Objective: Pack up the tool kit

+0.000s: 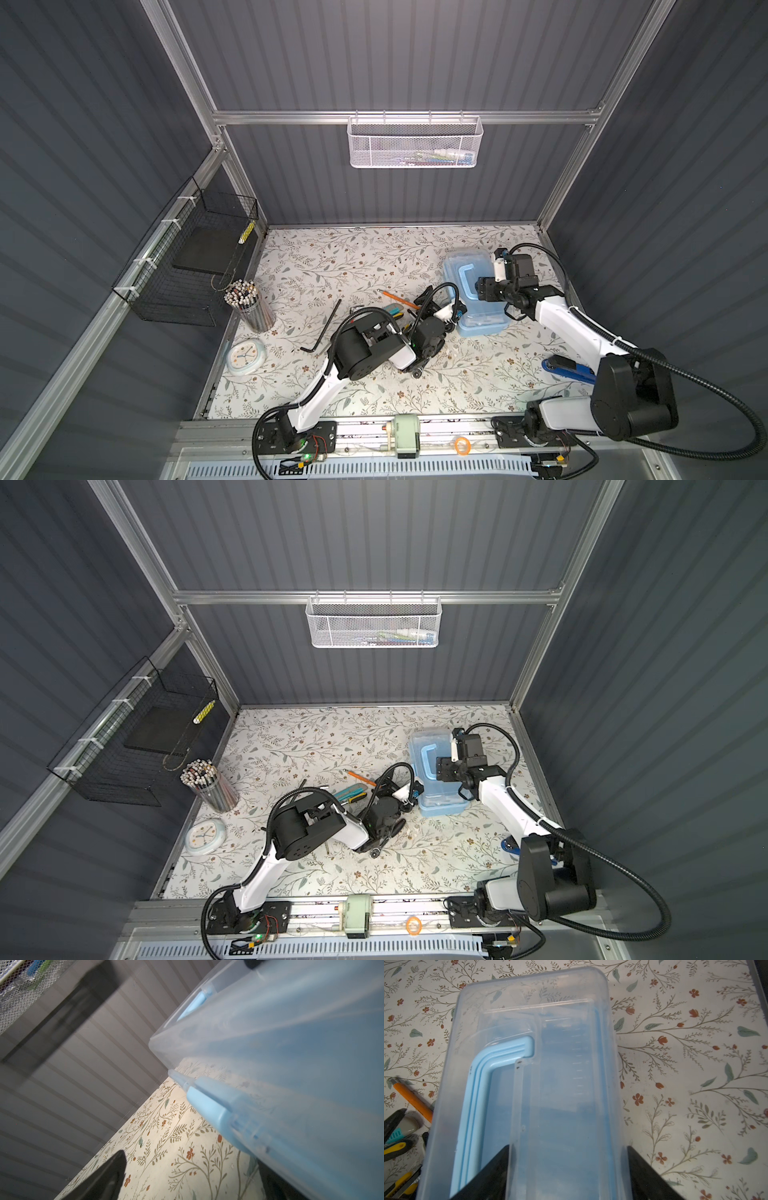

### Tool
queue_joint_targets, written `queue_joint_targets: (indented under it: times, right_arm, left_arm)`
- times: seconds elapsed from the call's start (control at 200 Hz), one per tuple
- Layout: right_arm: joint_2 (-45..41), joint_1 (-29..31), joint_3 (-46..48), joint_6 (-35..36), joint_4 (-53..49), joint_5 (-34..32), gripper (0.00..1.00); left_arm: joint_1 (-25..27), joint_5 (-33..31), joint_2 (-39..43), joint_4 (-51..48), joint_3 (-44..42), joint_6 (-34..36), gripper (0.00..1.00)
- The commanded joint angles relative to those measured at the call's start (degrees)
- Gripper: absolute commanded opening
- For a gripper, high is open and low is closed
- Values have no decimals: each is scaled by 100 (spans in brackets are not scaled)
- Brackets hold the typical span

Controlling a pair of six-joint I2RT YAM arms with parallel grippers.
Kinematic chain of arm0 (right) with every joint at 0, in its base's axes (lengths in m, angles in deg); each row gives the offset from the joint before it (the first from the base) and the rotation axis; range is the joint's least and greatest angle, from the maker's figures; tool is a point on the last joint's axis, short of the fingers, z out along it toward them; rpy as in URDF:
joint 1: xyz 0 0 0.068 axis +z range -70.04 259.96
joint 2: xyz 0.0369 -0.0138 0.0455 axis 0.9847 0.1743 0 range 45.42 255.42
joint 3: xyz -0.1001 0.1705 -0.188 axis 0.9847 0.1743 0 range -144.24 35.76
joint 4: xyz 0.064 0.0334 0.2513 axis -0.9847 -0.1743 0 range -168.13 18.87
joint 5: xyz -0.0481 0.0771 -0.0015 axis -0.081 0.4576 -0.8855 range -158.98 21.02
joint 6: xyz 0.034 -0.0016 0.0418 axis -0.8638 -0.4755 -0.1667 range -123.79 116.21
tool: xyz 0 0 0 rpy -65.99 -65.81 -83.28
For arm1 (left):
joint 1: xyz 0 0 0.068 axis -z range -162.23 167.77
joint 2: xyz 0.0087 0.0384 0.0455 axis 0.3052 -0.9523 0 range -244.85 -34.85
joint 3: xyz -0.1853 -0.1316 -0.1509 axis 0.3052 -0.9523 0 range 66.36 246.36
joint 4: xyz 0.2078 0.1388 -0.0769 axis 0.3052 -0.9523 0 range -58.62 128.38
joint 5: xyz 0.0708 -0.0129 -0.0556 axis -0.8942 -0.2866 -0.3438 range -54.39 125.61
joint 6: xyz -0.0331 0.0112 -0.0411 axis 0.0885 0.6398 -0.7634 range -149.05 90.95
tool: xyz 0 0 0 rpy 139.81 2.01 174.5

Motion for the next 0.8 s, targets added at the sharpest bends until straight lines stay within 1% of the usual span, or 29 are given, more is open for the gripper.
queue_joint_targets:
  times: [0.0,0.14,0.255,0.485,0.675,0.795]
  right_arm:
    - [315,229,260,312,-1381,788,72]
    - [337,227,240,292,-1414,735,72]
    - [339,220,242,276,-1405,711,72]
    - [357,220,216,235,-1441,718,70]
    - [354,220,224,213,-1437,669,71]
    - [362,220,208,214,-1450,658,70]
  left_arm:
    - [129,37,-30,317,435,-125,100]
    - [130,-67,152,288,401,-266,100]
    - [128,-125,232,374,324,-244,100]
    - [128,-422,415,335,298,-348,100]
    - [134,-530,462,316,353,-246,100]
    - [146,-585,505,325,309,-300,100]
